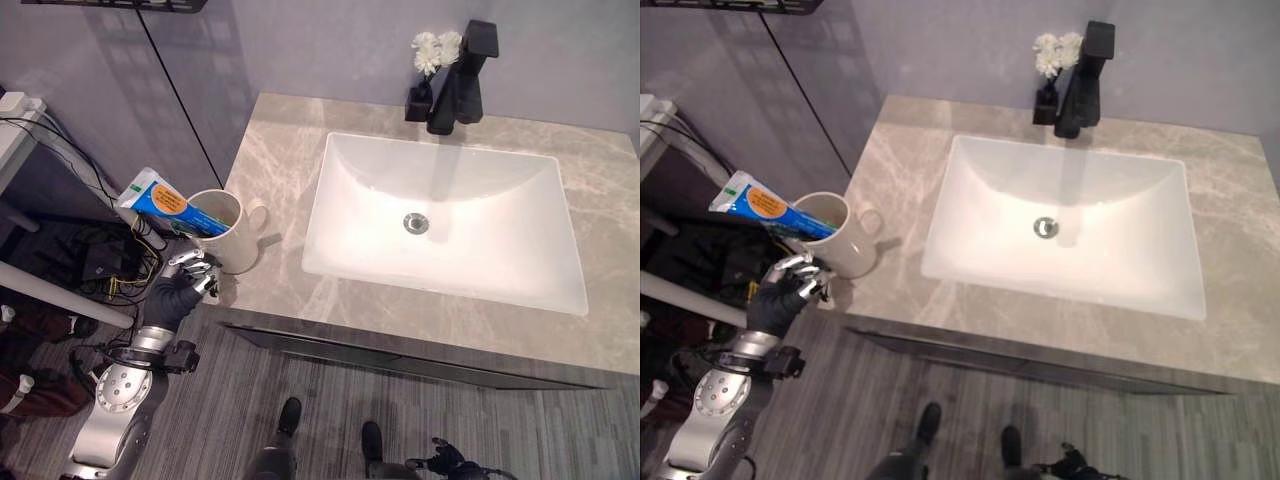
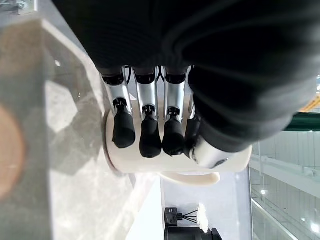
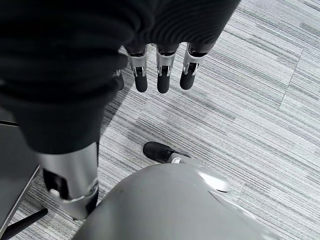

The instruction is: Put brush and paste in cup on sink, flatten towel.

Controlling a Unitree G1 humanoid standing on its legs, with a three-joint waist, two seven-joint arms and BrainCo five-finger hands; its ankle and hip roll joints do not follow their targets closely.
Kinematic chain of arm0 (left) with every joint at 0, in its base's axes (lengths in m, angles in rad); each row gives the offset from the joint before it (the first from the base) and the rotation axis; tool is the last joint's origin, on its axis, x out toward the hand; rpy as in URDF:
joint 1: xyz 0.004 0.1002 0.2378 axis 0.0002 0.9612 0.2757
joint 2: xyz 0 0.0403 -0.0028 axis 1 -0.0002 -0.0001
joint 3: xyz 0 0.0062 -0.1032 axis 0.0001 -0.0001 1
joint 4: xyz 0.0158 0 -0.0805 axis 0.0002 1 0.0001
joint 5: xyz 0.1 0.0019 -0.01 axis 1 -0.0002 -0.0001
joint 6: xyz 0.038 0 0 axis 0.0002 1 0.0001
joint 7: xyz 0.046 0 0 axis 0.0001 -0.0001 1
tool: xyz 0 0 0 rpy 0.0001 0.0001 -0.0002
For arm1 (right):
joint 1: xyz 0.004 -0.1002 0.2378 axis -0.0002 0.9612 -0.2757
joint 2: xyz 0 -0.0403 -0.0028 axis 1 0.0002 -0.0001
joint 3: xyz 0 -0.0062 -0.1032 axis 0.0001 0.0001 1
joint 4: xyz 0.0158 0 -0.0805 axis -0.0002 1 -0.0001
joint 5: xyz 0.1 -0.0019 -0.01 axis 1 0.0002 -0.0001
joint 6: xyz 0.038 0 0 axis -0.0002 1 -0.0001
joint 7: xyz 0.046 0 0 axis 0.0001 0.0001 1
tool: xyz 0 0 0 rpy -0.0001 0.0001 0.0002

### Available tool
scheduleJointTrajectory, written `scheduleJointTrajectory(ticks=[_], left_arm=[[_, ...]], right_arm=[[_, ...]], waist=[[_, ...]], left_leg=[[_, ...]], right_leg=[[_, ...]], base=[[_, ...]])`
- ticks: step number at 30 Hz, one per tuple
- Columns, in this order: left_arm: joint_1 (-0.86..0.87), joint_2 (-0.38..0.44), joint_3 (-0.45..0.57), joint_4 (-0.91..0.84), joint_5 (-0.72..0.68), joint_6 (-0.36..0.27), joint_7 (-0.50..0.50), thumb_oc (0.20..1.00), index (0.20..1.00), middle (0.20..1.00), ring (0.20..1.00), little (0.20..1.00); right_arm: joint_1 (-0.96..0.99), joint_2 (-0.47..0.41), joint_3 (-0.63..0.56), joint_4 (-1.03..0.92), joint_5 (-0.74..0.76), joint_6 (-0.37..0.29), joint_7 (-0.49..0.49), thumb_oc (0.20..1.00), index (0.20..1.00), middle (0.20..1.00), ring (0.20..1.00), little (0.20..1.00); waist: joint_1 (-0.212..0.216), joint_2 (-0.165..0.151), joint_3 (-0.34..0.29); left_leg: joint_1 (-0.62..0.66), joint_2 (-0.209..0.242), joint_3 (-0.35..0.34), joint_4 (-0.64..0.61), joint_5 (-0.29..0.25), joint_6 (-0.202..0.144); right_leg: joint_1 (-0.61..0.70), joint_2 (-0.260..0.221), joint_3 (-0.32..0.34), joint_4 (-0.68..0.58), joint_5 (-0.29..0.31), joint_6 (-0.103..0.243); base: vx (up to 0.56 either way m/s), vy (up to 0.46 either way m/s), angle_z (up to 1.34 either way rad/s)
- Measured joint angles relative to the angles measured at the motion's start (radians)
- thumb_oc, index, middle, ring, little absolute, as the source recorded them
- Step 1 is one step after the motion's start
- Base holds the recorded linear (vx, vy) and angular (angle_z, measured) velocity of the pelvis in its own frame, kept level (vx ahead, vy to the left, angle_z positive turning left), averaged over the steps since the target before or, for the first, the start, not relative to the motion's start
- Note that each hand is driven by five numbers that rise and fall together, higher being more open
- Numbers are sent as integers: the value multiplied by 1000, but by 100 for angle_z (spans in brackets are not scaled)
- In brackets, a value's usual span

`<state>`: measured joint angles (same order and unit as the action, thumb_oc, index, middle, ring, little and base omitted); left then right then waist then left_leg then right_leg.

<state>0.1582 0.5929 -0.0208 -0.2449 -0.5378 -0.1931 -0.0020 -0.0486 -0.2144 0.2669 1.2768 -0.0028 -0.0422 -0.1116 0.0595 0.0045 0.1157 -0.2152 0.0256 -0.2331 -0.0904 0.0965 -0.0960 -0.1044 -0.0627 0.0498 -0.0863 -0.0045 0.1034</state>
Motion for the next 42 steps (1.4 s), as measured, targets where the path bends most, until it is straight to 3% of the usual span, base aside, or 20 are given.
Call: scheduleJointTrajectory(ticks=[19,32,42], left_arm=[[-66,-11,-1,16,8,-28,1,200,200,200,200,200],[-142,-11,2,32,67,-38,67,200,200,200,200,200],[-243,-10,-1,111,128,-37,117,200,200,200,200,200]], right_arm=[[-17,1,-2,-11,39,-3,-18,1000,1000,1000,1000,1000],[-31,2,0,-18,49,-3,-18,1000,1000,1000,1000,1000],[-37,13,2,-19,48,-4,-18,1000,1000,1000,1000,1000]], waist=[[-16,-15,44],[-19,-33,65],[-56,-54,56]], left_leg=[[-31,0,23,0,0,0],[-35,3,49,0,-4,4],[-30,8,82,0,-4,6]], right_leg=[[-42,-2,24,0,6,1],[-57,-2,47,0,13,4],[-70,0,81,0,27,8]], base=[[0,2,-3],[5,2,-4],[12,3,-11]])
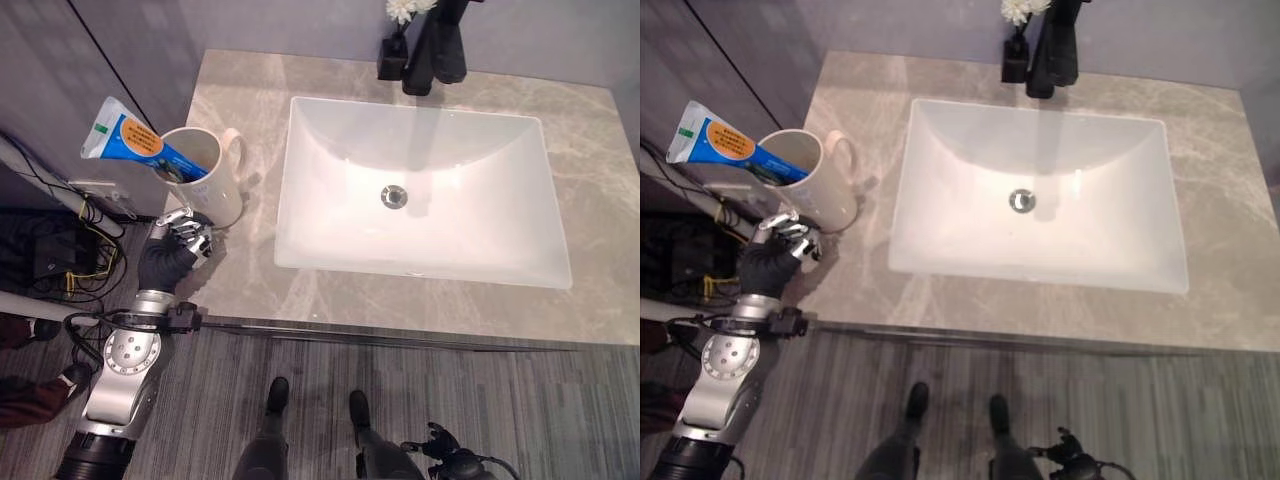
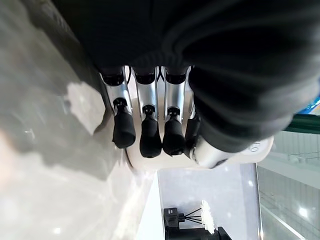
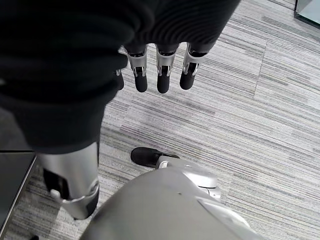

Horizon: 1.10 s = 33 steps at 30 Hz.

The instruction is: Put brush and paste in cup on sink, flatten towel.

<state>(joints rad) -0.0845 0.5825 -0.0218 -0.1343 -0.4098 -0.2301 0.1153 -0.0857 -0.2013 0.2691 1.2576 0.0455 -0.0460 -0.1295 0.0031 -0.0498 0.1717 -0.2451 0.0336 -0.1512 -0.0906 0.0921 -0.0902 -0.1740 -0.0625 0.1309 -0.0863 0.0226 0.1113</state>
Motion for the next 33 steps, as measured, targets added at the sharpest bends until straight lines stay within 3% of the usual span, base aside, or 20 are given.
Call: scheduleJointTrajectory(ticks=[3,14,22,33], left_arm=[[-6,1,-1,4,21,0,12,200,200,200,200,200],[-47,0,3,78,37,-6,57,200,200,200,200,200],[63,-8,2,56,33,-5,22,200,200,200,200,200],[85,-9,-2,43,17,6,-10,200,200,200,200,200]], right_arm=[[0,2,1,0,0,0,0,1000,1000,1000,1000,1000],[-4,3,6,1,-1,1,0,1000,1000,1000,1000,1000],[5,3,5,3,-1,2,1,1000,1000,1000,1000,1000],[18,3,5,15,-1,2,1,1000,1000,1000,1000,1000]], waist=[[-18,-5,-3],[-19,-6,-7],[-16,-2,-64],[-15,21,-65]], left_leg=[[0,3,4,0,0,0],[16,16,30,0,0,0],[21,18,32,0,0,0],[18,29,34,-1,1,-2]], right_leg=[[-1,2,4,0,2,-1],[0,14,30,0,15,-6],[4,16,32,0,16,-6],[-2,27,33,0,20,-10]], base=[[-8,1,-2],[5,-8,-8],[0,0,0],[-2,-2,-1]])
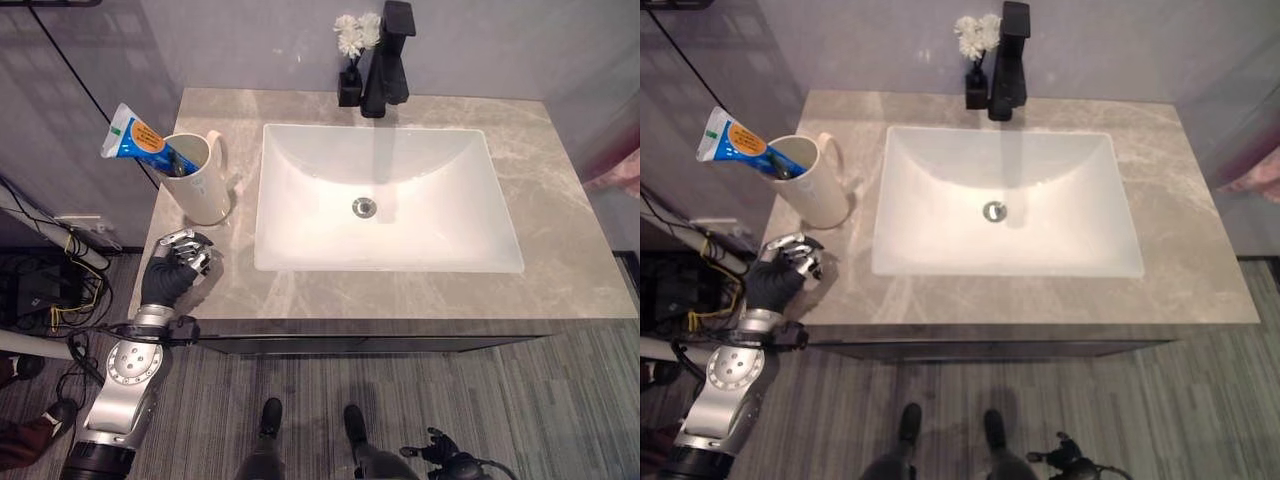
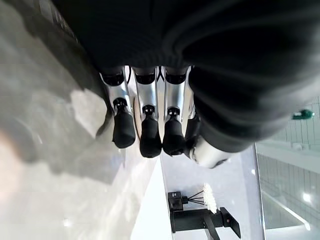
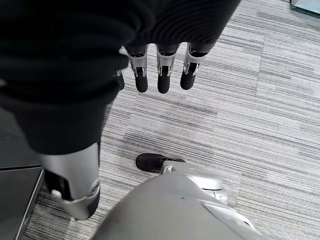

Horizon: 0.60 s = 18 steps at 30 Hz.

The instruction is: Put brush and paste in cup on sink, flatten towel.

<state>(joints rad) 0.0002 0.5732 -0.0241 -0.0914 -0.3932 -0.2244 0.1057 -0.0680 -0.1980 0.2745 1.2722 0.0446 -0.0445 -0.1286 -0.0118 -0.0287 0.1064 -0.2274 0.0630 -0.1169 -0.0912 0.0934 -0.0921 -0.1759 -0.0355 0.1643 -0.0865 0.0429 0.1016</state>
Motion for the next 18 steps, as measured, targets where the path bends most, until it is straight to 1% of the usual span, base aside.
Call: scheduleJointTrajectory(ticks=[6,7,11,18], left_arm=[[-40,-18,-10,11,3,9,15,200,200,200,200,200],[-71,-21,-21,29,11,10,40,200,200,200,200,200],[-115,-28,-24,40,51,11,85,200,200,200,200,200],[-154,-28,-22,65,89,10,124,200,200,200,200,200]], right_arm=[[7,-1,-5,3,0,-1,-1,1000,1000,1000,1000,1000],[4,-1,-5,2,0,-1,-1,1000,1000,1000,1000,1000],[4,-2,-5,1,0,-3,-3,1000,1000,1000,1000,1000],[4,-3,-5,0,0,-4,-3,1000,1000,1000,1000,1000]], waist=[[-2,4,1],[-2,5,2],[-5,5,2],[-10,4,2]], left_leg=[[-1,0,6,0,0,0],[-2,0,6,0,-1,0],[-7,1,17,-1,-1,0],[-9,2,18,-1,-3,1]], right_leg=[[-4,0,14,0,0,-1],[-4,0,13,0,0,-1],[-15,0,17,0,0,0],[-17,1,18,0,0,0]], base=[[-1,-3,-1],[0,0,0],[4,-11,-7],[3,-2,-1]])
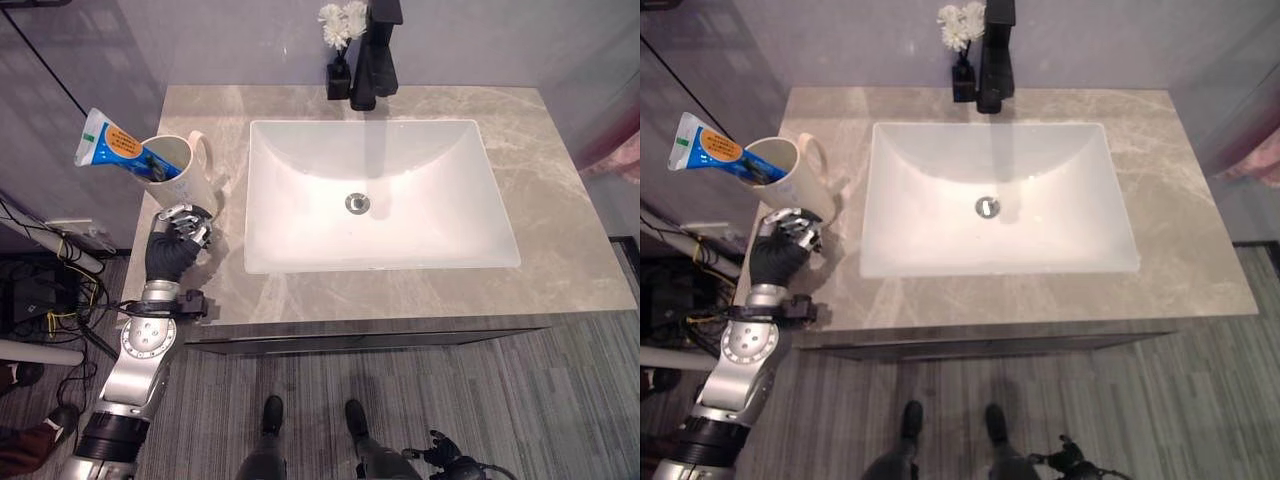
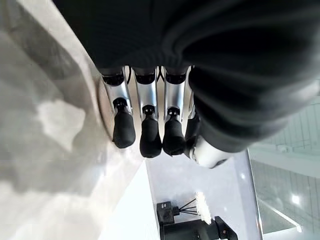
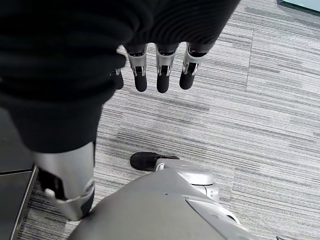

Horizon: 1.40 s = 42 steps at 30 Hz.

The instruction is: Put brush and paste in cup on sink, flatten towel.

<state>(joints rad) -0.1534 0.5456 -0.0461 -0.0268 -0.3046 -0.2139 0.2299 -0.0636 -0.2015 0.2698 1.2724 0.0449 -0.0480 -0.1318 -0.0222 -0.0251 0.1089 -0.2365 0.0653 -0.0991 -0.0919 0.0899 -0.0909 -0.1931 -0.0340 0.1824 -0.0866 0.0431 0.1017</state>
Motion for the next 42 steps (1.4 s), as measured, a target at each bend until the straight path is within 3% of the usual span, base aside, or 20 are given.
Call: scheduleJointTrajectory(ticks=[16,24,32,42], left_arm=[[-177,48,-2,137,50,7,102,200,200,200,200,200],[-244,49,-7,209,48,12,116,200,200,200,200,200],[-45,55,32,24,3,3,37,200,200,200,200,200],[37,85,131,19,-8,6,32,200,200,200,200,200]], right_arm=[[-5,0,43,-26,-2,-1,0,1000,1000,1000,1000,1000],[-4,0,45,-22,-2,0,1,1000,1000,1000,1000,1000],[-3,0,44,-26,-2,1,2,1000,1000,1000,1000,1000],[1,-5,41,-26,-2,1,2,1000,1000,1000,1000,1000]], waist=[[-46,-43,14],[-48,-48,13],[-42,-51,13],[-12,-48,14]], left_leg=[[-8,4,25,0,-4,2],[-7,8,30,0,-4,2],[-3,8,29,0,-5,2],[-11,10,25,0,-4,1]], right_leg=[[-18,3,24,0,6,0],[-19,7,27,0,10,-1],[-15,7,27,0,11,-1],[-23,9,22,0,11,-2]], base=[[8,-3,-3],[0,-1,-1],[0,0,0],[0,0,0]])
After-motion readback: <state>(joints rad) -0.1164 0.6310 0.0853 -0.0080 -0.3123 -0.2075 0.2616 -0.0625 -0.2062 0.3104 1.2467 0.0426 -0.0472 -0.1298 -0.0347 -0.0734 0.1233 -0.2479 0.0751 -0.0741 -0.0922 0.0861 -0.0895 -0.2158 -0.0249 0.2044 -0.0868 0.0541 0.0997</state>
